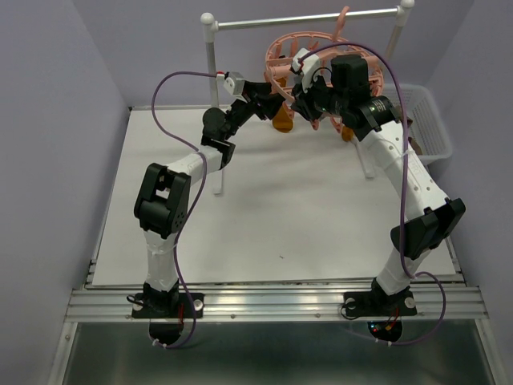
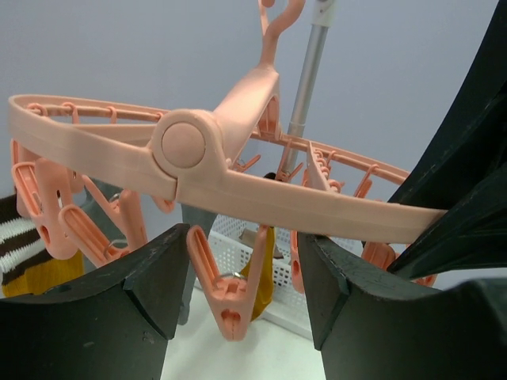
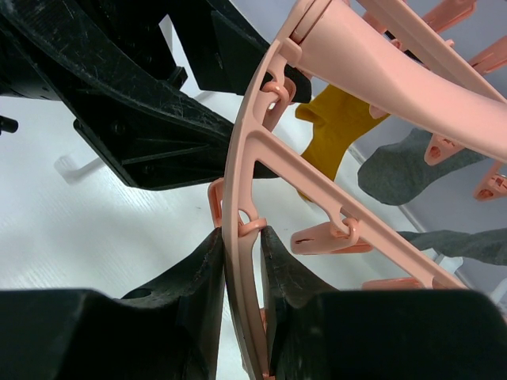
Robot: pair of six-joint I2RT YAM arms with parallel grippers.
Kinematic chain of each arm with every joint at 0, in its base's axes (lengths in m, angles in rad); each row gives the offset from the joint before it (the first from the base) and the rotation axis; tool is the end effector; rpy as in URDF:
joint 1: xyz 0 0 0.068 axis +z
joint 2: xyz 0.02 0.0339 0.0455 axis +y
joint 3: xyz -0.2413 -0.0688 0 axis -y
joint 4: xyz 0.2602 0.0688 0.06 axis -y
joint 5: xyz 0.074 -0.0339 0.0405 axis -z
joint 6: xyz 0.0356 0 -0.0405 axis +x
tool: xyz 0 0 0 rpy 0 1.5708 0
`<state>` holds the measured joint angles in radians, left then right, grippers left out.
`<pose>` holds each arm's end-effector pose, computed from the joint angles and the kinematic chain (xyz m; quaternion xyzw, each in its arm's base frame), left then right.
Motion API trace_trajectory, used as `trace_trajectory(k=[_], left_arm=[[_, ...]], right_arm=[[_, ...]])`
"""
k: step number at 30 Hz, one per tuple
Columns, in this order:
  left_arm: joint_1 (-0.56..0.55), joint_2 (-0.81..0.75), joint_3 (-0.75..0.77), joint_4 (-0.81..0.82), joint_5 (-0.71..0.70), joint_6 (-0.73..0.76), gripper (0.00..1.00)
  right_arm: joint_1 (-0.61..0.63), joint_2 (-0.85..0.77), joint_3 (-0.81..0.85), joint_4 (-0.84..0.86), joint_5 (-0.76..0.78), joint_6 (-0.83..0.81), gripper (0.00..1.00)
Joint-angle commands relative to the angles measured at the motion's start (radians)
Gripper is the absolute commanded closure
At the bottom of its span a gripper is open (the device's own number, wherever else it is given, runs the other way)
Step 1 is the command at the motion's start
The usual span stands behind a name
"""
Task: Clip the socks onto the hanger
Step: Open the clamp at the hanger.
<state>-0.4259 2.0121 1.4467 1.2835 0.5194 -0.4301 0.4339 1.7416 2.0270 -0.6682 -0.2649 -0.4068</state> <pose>0.4061 -0.2036 0.3120 0.2330 0.4002 -0.4618 0.7565 0.3539 0.1742 0.4416 -0.4027 0.7198 0.1169 0.5532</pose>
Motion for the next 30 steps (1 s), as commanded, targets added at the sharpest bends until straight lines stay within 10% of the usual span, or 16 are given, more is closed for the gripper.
trace_trajectory(k=[1,18,22,30], left_arm=[[-0.005,-0.010,0.067,0.140,0.005,0.016,0.35],[-0.005,-0.018,0.066,0.158,0.039,-0.001,0.71],[-0.005,-0.016,0.069,0.140,0.033,-0.013,1.00],[-0.030,-0.068,0.000,0.060,-0.045,0.025,1.00]], right_arm=[[-0.012,-0.053,-0.004,0.025,0.067,0.026,0.81],[-0.012,-0.059,-0.010,0.028,0.073,0.031,0.80],[-0.012,-0.057,-0.010,0.035,0.088,0.039,0.80],[-0.012,-0.036,0.024,0.062,0.305,0.151,0.80]])
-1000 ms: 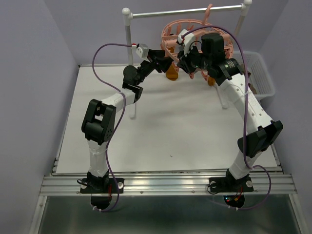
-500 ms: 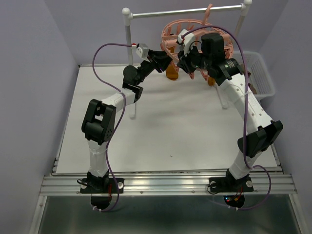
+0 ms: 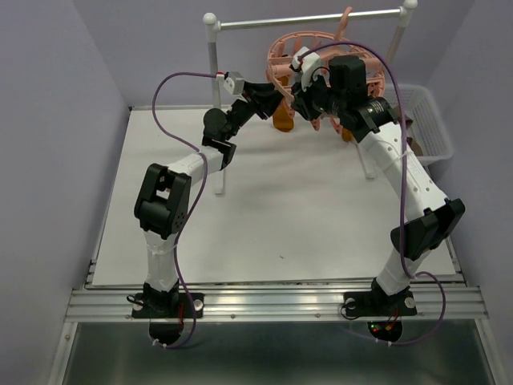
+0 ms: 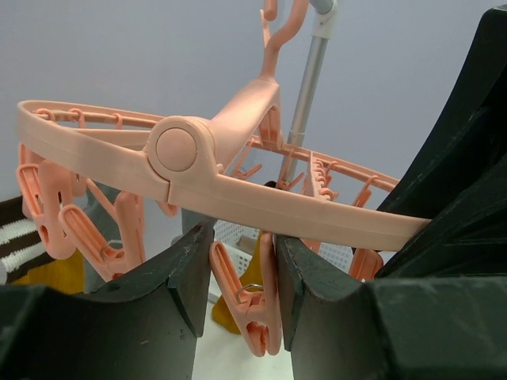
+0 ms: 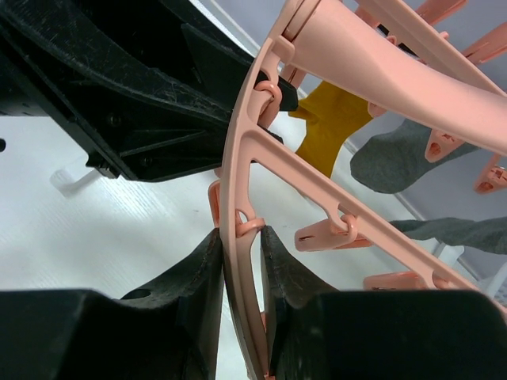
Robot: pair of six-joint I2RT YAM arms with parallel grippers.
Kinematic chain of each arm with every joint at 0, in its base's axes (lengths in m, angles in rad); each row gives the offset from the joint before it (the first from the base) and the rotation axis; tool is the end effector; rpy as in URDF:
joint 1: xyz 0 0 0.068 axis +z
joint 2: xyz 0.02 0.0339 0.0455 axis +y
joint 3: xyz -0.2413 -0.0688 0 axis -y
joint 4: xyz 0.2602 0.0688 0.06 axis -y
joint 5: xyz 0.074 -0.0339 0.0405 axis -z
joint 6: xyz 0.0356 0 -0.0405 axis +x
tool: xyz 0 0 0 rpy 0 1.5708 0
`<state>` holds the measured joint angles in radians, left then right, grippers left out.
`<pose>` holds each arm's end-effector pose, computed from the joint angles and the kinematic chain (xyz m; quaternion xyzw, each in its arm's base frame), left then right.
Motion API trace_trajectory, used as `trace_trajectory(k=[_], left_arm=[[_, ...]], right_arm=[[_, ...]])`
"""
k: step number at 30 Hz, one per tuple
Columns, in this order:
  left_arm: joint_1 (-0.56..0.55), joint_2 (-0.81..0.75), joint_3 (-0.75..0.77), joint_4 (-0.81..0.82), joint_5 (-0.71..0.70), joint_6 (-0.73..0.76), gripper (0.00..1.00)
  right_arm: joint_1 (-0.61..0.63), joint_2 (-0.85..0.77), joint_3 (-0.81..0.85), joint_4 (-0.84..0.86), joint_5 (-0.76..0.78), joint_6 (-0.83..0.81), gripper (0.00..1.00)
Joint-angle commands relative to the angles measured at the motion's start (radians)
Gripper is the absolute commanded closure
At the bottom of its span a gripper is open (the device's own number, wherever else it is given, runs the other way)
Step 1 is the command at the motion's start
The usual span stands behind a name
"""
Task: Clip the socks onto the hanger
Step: Open the clamp at the hanger.
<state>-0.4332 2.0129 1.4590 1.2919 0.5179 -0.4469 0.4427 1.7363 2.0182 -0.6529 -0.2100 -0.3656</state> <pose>0.4044 -0.2065 0.3164 0.2315 0.3926 -0.4703 0.7557 0.3532 0.1757 0.4421 -0.3772 0.7315 0.1081 0.5577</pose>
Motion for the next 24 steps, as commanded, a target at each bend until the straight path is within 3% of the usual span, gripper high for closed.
trace_trajectory(k=[1,4,9,15,16,18,19,21,24], left_arm=[[-0.032,-0.075,-0.028,0.031,-0.073,0.094,1.00],[-0.082,-0.118,-0.061,-0.055,-0.152,0.193,1.00],[-0.104,-0.154,-0.118,-0.085,-0.239,0.229,1.00],[-0.110,-0.190,-0.161,-0.111,-0.323,0.229,1.00],[-0.111,-0.197,-0.170,-0.112,-0.334,0.235,1.00],[-0.113,-0.206,-0.181,-0.109,-0.334,0.235,1.00],[-0.114,-0.216,-0.190,-0.109,-0.335,0.241,1.00],[-0.116,-0.221,-0.190,-0.111,-0.335,0.240,1.00],[-0.118,-0.221,-0.170,-0.137,-0.340,0.235,1.00]], right_arm=[[-0.021,-0.030,0.030,0.048,0.262,0.114,0.80],[-0.021,-0.047,-0.002,0.062,0.299,0.126,0.77],[-0.021,-0.093,-0.071,0.081,0.336,0.123,0.72],[-0.021,-0.170,-0.159,0.108,0.412,0.143,0.56],[-0.021,-0.181,-0.186,0.116,0.412,0.146,0.44],[-0.021,-0.216,-0.213,0.118,0.400,0.143,0.33],[-0.021,-0.231,-0.228,0.118,0.361,0.145,0.18],[-0.021,-0.280,-0.234,0.105,0.223,0.137,0.02],[-0.021,-0.345,-0.234,0.107,0.049,0.136,0.00]])
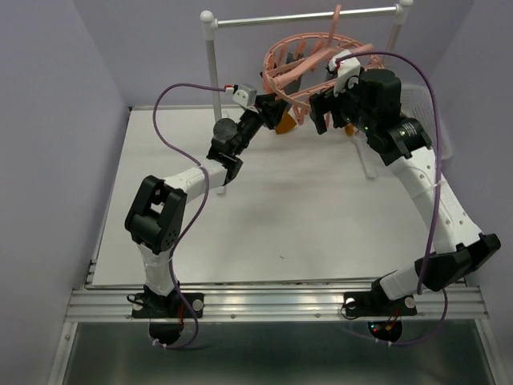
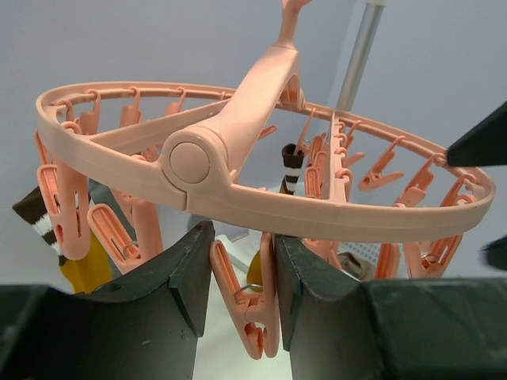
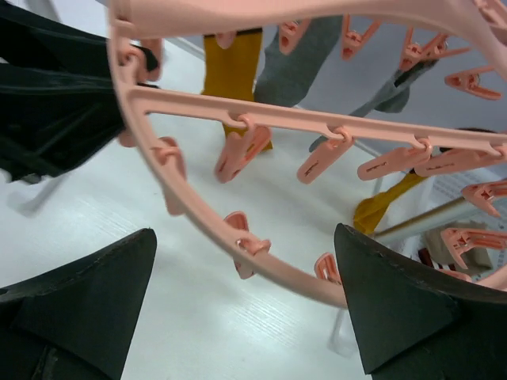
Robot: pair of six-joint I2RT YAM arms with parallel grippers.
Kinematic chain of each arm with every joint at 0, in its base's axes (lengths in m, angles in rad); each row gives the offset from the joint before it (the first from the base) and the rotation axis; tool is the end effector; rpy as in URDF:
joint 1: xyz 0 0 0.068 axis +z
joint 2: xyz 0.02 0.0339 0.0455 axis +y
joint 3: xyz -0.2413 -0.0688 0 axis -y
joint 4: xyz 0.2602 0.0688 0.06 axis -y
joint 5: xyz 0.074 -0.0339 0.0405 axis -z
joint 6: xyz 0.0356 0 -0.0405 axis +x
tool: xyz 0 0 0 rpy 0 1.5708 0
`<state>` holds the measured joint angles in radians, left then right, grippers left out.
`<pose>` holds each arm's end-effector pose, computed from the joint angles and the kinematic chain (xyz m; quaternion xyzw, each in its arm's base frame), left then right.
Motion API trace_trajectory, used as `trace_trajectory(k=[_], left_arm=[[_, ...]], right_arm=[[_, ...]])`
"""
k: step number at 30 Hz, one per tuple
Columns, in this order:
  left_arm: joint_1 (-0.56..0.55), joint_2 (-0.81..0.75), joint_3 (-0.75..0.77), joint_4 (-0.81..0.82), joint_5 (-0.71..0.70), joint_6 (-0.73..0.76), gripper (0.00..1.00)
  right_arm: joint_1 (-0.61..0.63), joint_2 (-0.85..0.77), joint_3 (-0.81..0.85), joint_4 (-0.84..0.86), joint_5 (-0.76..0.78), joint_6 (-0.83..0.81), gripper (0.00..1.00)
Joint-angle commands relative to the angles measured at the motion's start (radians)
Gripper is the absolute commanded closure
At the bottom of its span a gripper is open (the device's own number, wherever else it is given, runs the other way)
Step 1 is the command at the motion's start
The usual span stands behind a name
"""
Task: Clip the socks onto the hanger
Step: Open the clamp at the hanger, then pick up the sock from the bin.
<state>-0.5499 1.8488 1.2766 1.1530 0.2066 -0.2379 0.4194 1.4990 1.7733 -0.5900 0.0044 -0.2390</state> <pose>0.3615 -0.2301 0.3148 0.1630 0.4527 -0.3812 0.7894 0.3116 0.1388 0.4484 -0.2605 0.7664 0.0511 0.5849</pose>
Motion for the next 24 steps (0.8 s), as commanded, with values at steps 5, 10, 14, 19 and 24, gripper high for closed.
trace_trajectory(k=[5,10,14,19,24], left_arm=[[-0.001,-0.043,0.046,-0.019,-0.012,-0.012,1.00],[0.001,-0.048,0.043,-0.013,0.016,-0.020,1.00],[-0.001,-0.059,0.040,-0.018,0.042,-0.015,1.00],[-0.001,-0.063,0.046,-0.035,0.007,-0.011,1.00],[0.001,-0.077,0.041,-0.047,-0.036,0.002,1.00]], right_arm=[[0.002,-0.169,0.014,0.052,-0.155,0.032,0.00],[0.002,-0.203,-0.037,0.106,0.238,0.162,0.00],[-0.104,-0.238,-0.138,0.150,0.456,0.310,0.00],[-0.399,-0.208,-0.182,0.133,0.402,0.493,0.00],[-0.547,-0.108,-0.213,0.117,0.298,0.635,0.00]])
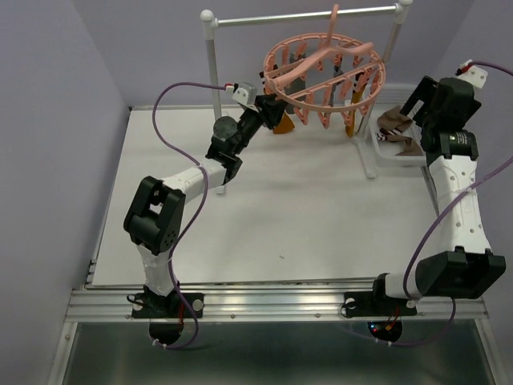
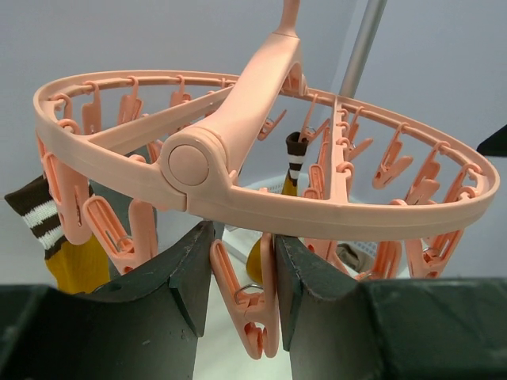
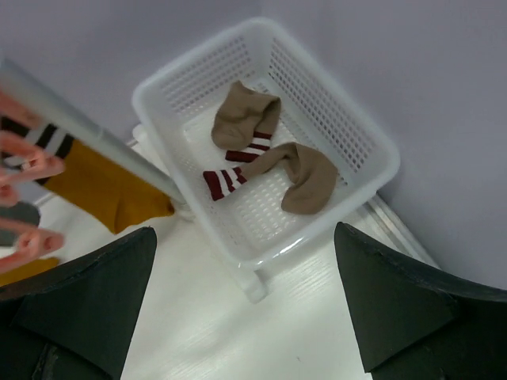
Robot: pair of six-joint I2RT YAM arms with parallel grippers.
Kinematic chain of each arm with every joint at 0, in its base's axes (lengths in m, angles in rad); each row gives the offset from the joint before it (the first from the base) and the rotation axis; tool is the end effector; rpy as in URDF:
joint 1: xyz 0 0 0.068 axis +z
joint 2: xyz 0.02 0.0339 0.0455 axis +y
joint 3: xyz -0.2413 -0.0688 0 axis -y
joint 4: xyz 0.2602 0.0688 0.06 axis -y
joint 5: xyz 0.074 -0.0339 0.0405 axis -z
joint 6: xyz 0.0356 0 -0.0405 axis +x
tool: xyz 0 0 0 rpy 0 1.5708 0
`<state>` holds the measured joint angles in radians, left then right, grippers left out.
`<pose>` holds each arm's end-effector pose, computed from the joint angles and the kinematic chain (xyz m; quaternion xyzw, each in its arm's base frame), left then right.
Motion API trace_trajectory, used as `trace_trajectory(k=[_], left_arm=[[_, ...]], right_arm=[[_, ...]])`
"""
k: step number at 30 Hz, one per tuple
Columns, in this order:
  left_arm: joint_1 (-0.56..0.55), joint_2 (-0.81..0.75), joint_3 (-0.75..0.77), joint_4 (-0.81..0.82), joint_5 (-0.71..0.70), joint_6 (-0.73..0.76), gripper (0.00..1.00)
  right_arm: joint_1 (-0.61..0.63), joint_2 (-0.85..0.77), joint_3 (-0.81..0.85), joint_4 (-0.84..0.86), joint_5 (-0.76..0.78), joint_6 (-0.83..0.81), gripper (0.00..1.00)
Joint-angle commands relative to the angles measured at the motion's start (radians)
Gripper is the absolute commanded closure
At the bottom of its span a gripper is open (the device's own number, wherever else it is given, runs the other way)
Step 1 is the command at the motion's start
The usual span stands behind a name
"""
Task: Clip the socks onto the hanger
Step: Pick up the sock from the bin.
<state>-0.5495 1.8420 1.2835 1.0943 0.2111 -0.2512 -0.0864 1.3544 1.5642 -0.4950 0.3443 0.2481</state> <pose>0.3634 -0.2313 0.3145 0.1636 0.4729 -0.3848 0.7756 0.3112 -0.0390 0.4318 0.2325 0.7605 -0.0890 0.5997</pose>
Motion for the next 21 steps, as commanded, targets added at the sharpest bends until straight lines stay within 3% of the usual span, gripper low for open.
trace_trajectory(k=[1,9,16,21], left_arm=[[-0.001,-0.076,0.027,0.012,-0.055,0.015,1.00],[-0.001,-0.144,-0.059,0.010,-0.159,0.058,1.00],[-0.001,-0.150,-0.064,-0.024,-0.147,0.023,1.00],[-0.003,-0.153,-0.058,-0.020,-0.121,-0.016,1.00]], right_arm=[[-0.041,0.085,-0.003,0.022,-0.042,0.152,0.00],[-0.110,0.369,0.080,0.056,-0.028,0.305,0.00],[-0.122,0.693,0.318,0.104,0.008,0.312,0.00],[-0.144,0.863,0.486,0.174,-0.047,0.284,0.00]])
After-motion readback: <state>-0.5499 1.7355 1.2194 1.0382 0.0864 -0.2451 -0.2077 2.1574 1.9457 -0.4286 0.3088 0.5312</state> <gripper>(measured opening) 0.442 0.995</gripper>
